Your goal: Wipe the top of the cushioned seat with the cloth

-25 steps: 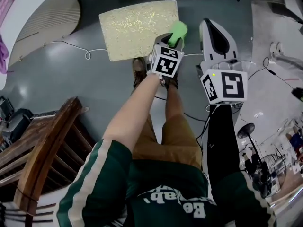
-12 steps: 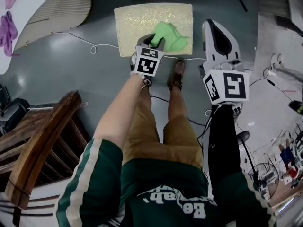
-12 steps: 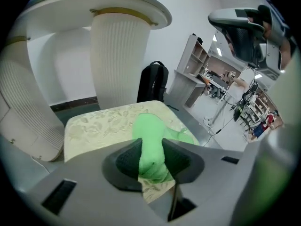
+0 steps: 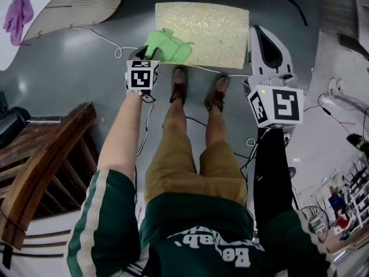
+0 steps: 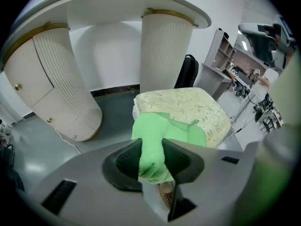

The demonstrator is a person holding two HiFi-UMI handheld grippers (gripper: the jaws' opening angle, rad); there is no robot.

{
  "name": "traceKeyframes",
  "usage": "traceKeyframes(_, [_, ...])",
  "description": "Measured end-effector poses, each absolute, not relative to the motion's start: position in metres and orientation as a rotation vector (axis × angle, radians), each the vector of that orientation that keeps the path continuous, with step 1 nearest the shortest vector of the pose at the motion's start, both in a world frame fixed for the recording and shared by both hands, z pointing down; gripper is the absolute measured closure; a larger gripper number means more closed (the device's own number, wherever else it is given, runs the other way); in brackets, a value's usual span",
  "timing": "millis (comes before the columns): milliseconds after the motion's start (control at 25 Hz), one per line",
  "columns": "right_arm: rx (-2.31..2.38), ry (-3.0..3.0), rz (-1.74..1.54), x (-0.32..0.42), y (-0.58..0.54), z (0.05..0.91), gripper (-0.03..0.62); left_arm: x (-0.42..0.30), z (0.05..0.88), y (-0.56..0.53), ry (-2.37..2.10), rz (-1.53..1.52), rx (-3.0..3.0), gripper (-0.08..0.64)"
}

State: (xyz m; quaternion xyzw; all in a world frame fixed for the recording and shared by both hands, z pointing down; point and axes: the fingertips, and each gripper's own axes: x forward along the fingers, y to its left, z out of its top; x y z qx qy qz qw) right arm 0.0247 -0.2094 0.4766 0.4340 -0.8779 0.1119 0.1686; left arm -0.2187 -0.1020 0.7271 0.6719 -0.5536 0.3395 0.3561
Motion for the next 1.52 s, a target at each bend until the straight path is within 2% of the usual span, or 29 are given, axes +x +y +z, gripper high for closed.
traceKeyframes(160, [1.228,-2.498,0.304,0.023,-0.205,0.472,0.584,-0.223,0.718,-0.098,-1.466,0.814,1.708,0.420])
traceKeyframes(320, [1.236,-2.497,0.294,0.030,-0.201,0.466,0.584,-0.188,0.683,-0.099,-1.461,0.719,1.800,0.420])
traceKeyframes(680, [1.283,-2.489,0.297,0.063,-0.190,0.457,0.584,-0.021,0.611,-0.096,-1.225,0.394,2.117,0.420])
traceKeyframes(960, [1.341,-2.454,0.328,0.097,-0.184,0.462,0.584,0.093,0.644,-0.106,-1.068,0.446,2.106,0.420])
traceKeyframes(1240, [1.355,-2.432,0.350,0.119,-0.182,0.468,0.584,0.076,0.718,-0.095,-1.069,0.736,1.913,0.420])
traceKeyframes(1520, [1.320,-2.449,0.344,0.104,-0.188,0.469,0.584,0.022,0.723,-0.086,-1.113,0.751,1.880,0.420])
